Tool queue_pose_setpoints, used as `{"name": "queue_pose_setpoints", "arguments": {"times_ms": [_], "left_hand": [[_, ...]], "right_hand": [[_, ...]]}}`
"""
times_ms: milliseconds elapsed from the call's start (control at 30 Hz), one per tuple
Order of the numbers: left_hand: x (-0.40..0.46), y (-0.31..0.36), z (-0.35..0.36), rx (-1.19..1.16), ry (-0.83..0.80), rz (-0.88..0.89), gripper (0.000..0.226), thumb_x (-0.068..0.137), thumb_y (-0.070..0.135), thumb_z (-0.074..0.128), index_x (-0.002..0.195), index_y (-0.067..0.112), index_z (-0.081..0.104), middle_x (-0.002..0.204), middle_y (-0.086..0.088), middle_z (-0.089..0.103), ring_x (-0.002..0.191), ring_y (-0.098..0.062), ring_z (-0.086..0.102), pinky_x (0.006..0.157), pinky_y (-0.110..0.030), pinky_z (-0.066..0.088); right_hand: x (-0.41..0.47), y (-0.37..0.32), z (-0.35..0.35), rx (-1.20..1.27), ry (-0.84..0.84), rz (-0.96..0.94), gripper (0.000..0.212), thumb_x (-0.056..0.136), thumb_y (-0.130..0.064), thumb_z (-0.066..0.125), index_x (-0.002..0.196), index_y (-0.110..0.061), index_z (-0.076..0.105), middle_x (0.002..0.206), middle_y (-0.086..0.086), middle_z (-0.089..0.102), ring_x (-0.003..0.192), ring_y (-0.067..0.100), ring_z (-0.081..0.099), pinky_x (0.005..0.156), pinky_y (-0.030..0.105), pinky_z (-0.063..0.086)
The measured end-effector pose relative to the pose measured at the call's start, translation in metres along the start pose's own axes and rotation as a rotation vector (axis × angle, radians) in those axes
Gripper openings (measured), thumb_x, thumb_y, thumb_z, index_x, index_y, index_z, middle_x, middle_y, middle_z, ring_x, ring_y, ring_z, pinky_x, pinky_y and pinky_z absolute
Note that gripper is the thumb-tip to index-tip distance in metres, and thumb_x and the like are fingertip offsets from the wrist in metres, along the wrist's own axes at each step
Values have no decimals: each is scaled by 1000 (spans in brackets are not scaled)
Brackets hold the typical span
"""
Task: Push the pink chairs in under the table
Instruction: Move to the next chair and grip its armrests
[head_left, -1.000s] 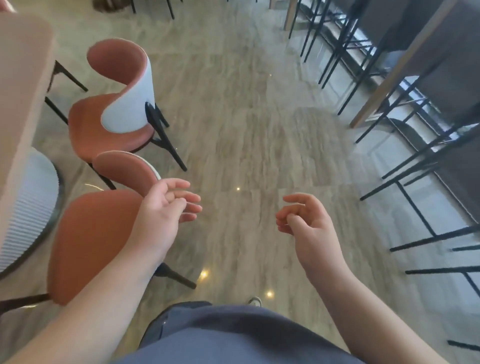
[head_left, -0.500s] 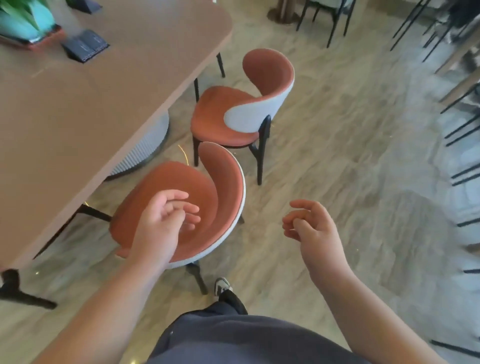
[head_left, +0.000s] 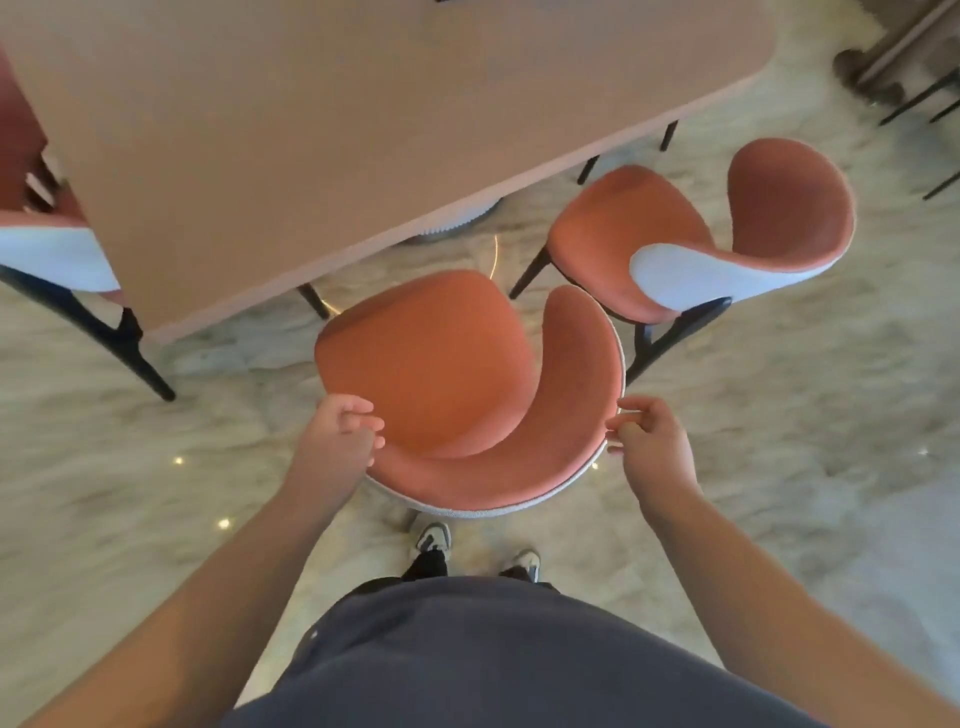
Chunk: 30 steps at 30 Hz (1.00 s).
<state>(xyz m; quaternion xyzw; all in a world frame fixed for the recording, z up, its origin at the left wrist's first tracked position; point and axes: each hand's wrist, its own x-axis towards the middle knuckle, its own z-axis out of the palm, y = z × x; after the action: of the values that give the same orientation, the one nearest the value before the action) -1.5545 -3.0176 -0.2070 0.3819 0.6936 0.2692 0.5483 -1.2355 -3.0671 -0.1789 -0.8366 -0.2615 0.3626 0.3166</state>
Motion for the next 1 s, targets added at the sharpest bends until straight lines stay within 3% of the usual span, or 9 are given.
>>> {"name": "queue_pose_setpoints", "arguments": {"times_ms": [67, 167, 300, 367, 433, 500, 667, 800, 1000], "left_hand": [[3, -12, -3, -8, 42, -36, 27, 94, -1, 45, 111, 16, 57, 101, 0, 68, 83, -17, 68, 74, -34, 54], [6, -29, -5, 24, 93, -93, 22, 100, 6, 52, 118, 16, 56, 98, 0, 67, 77, -11, 68, 63, -23, 53], [10, -49, 4, -65, 161, -152, 25, 98, -11, 51, 117, 5, 52, 85, -6, 58, 52, 1, 64, 47, -13, 47], [15, -54, 15, -67, 230, -203, 24, 97, -9, 52, 118, 4, 52, 85, -4, 57, 60, -3, 65, 55, -15, 50], [20, -56, 26, -34, 289, -249, 26, 97, 1, 52, 121, 8, 54, 89, -3, 59, 78, -16, 64, 77, -33, 57], [21, -52, 38, 36, 324, -278, 25, 96, 7, 51, 120, 16, 54, 93, -2, 60, 84, -20, 61, 86, -49, 55], [26, -38, 69, 55, 464, -298, 23, 98, 15, 51, 120, 18, 53, 105, -5, 62, 89, -21, 61, 81, -41, 50], [28, -29, 90, 119, 464, -324, 26, 95, 10, 51, 118, 23, 49, 117, -3, 58, 110, -30, 58, 86, -37, 42], [24, -34, 108, 229, 448, -366, 64, 92, 10, 53, 153, 14, 37, 152, -13, 49, 137, -34, 48, 105, -43, 41]], "right_hand": [[19, -2, 10, -26, -25, 3, 28, 86, -11, 49, 107, -24, 63, 96, 4, 74, 90, 27, 72, 87, 51, 59], [42, -5, 21, -39, -49, -4, 28, 86, -12, 47, 100, -31, 62, 90, -2, 73, 86, 24, 72, 74, 36, 57], [73, -8, 29, -56, -115, -7, 31, 88, -7, 46, 99, -31, 61, 84, -7, 71, 79, 18, 69, 71, 33, 55], [91, -8, 30, -76, -144, -15, 30, 88, -6, 47, 100, -31, 61, 86, -5, 70, 77, 18, 68, 75, 37, 58], [111, -9, 27, -92, -186, -27, 28, 88, -10, 50, 104, -30, 62, 89, -3, 71, 76, 18, 68, 79, 41, 60], [133, -11, 20, -139, -233, -53, 25, 89, -16, 53, 106, -31, 63, 96, -4, 70, 81, 19, 69, 81, 44, 60], [188, -16, -6, -261, -299, -98, 27, 90, -19, 53, 113, -31, 61, 110, -11, 66, 84, 11, 64, 65, 30, 46], [224, -11, -16, -319, -334, -110, 25, 91, -22, 59, 116, -27, 59, 121, -6, 65, 103, 15, 60, 84, 36, 47], [245, -2, -7, -458, -361, -152, 60, 87, -22, 60, 145, -25, 48, 151, 3, 46, 119, 25, 54, 82, 38, 45]]}}
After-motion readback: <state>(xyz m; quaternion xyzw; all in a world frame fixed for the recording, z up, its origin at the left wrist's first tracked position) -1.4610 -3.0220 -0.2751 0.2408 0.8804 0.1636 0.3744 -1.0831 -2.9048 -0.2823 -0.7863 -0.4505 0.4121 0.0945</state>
